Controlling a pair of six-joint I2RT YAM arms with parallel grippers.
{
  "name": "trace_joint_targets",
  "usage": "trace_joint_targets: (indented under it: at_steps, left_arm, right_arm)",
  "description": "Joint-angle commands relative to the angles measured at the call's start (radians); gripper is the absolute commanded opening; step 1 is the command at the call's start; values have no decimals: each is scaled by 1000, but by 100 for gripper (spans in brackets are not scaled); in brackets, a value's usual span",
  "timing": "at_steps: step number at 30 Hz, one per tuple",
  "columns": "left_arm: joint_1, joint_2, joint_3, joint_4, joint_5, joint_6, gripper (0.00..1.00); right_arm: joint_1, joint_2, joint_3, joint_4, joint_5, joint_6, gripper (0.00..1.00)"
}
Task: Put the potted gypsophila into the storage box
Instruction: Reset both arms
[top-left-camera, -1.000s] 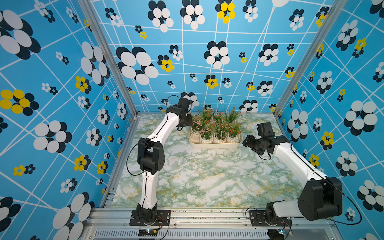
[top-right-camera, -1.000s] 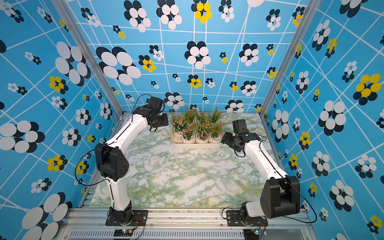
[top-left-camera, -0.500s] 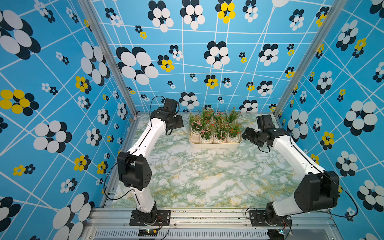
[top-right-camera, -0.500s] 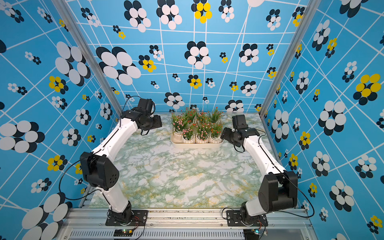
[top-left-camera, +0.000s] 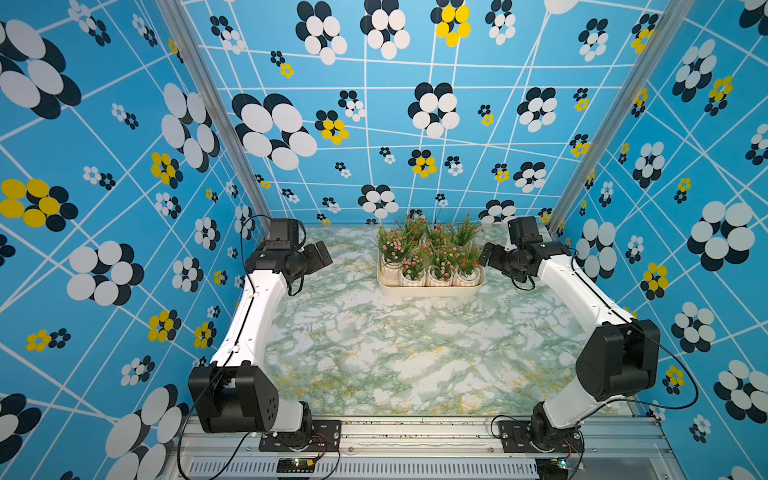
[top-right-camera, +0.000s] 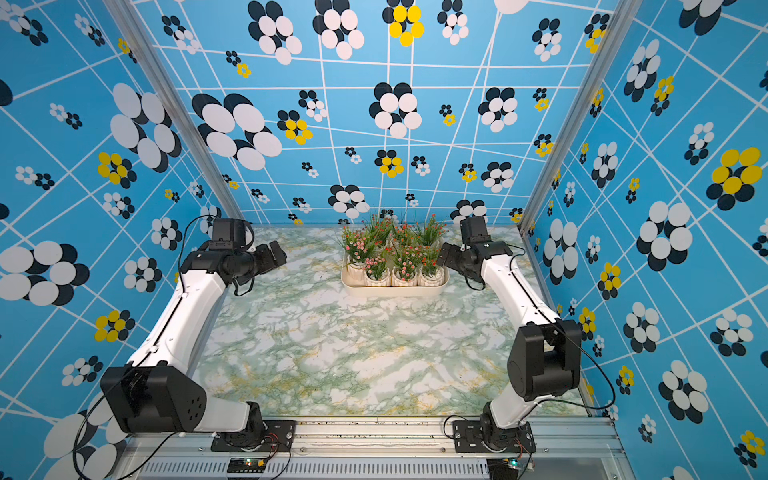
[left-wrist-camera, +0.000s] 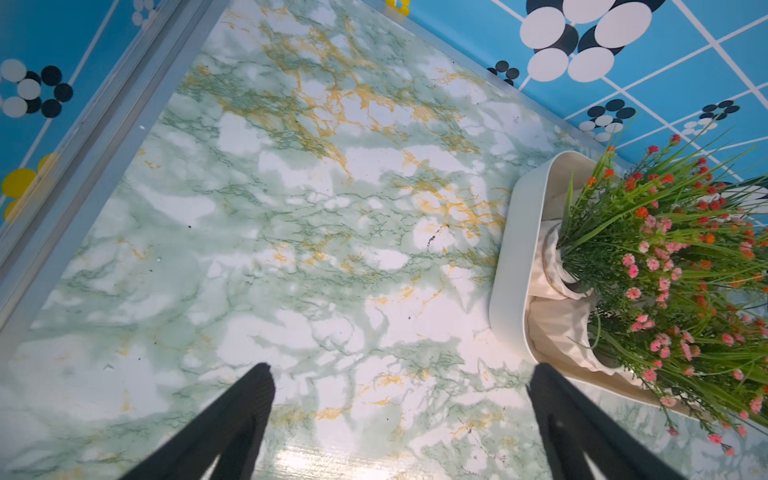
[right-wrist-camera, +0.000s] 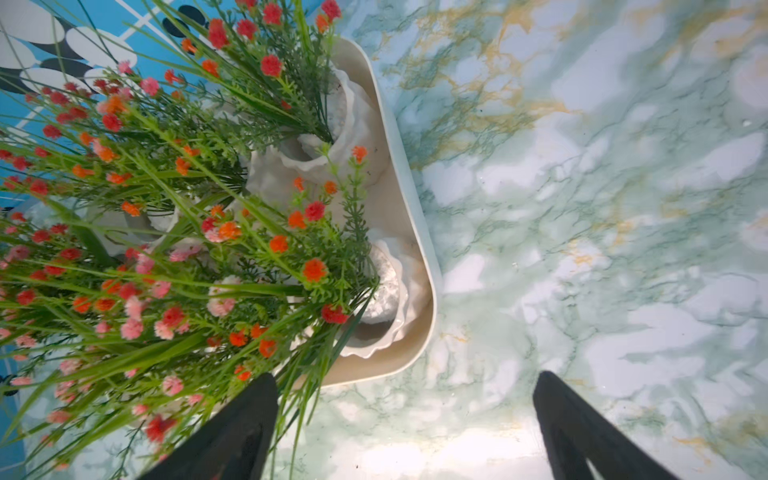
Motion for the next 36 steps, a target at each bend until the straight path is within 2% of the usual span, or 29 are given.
trace_joint_targets:
  at_steps: [1, 6, 11, 15, 20, 23, 25, 28, 30, 33, 36]
  left_arm:
    - [44, -46, -46, 46, 49, 31, 99]
    - [92, -61, -112, 109, 83, 52, 99]
    - [99, -71, -183, 208, 104, 135, 99]
    - [109, -90, -292, 358, 95, 161, 100]
    - [110, -126, -469, 605, 17, 162, 99]
    - [110, -141, -549, 713, -17, 202, 99]
    - [108, -150, -600, 779, -33, 238, 100]
    - [108, -163, -706, 954, -36, 252, 100]
    - [108, -162, -781, 1096, -12, 265, 100]
    - [107, -144, -849, 1224, -1, 267, 99]
    - [106, -120, -866, 1252, 17, 290, 99]
  right_arm:
    - [-6, -18, 10, 12, 95, -26, 99]
    - [-6, -90, -75, 89, 243, -17, 99]
    - [-6, -149, -179, 189, 312, -56, 99]
    - [-5, -166, -237, 218, 358, -122, 99]
    - [-4, -179, -296, 260, 411, -211, 99]
    - [-5, -208, -383, 376, 431, -238, 99]
    - [-7, -246, -483, 532, 423, -280, 99]
    - [-5, -325, -698, 872, 439, -269, 99]
    - [-5, -354, -826, 1117, 403, -316, 99]
    - [-6, -337, -769, 958, 343, -412, 99]
    - [-6, -324, -809, 1042, 358, -376, 99]
